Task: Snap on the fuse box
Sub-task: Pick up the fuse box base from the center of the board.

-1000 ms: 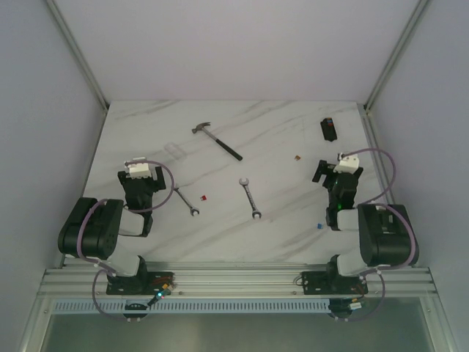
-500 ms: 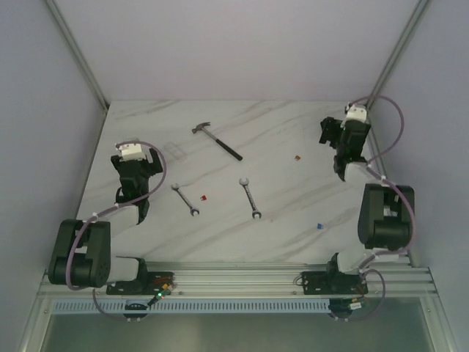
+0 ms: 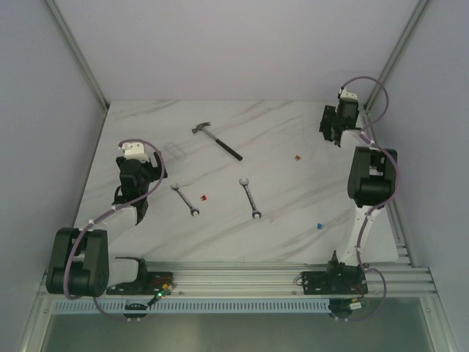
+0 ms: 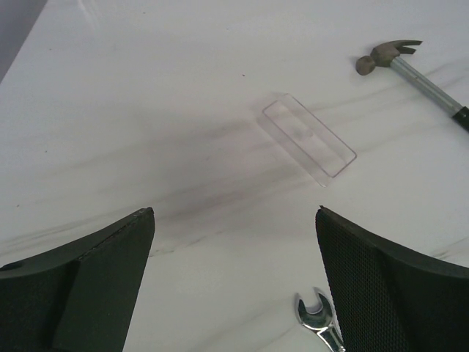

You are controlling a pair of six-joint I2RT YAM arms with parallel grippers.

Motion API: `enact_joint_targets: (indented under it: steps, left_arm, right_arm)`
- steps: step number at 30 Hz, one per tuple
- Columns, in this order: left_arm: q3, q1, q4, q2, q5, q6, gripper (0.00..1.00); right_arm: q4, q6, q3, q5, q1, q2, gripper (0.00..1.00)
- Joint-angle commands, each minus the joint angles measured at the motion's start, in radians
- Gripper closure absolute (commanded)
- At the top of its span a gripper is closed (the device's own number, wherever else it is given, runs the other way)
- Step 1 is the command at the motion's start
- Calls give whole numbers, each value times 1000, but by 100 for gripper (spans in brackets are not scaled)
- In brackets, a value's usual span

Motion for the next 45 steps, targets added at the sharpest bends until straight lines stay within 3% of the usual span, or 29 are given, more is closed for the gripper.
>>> enact_joint_targets:
  steps: [1,7,17,23,41,45]
  left_arm:
    - [24,4,-16,-18,52,-13,0]
    - [31,6,-34,-26,87,-21,0]
    - [39,4,-45,-53,188,-36,0]
    - [37,4,-47,-80,247,-58,0]
    - [-25,-16,-54,-248,447,-306,0]
    - [-17,-37,-60,-253,478,-332,0]
  right_arm:
    - [-87,-32,138,12,-1,74,23]
    - [-172,-56,309,11,-3,185,24]
    - [-211,-76,348,-37,-2,245,31]
    - [-221,-96,324,-69,-2,230,47]
    - [-205,-125,141,-133,0,119,60]
    - [-189,-102,54,-154,6,44,71]
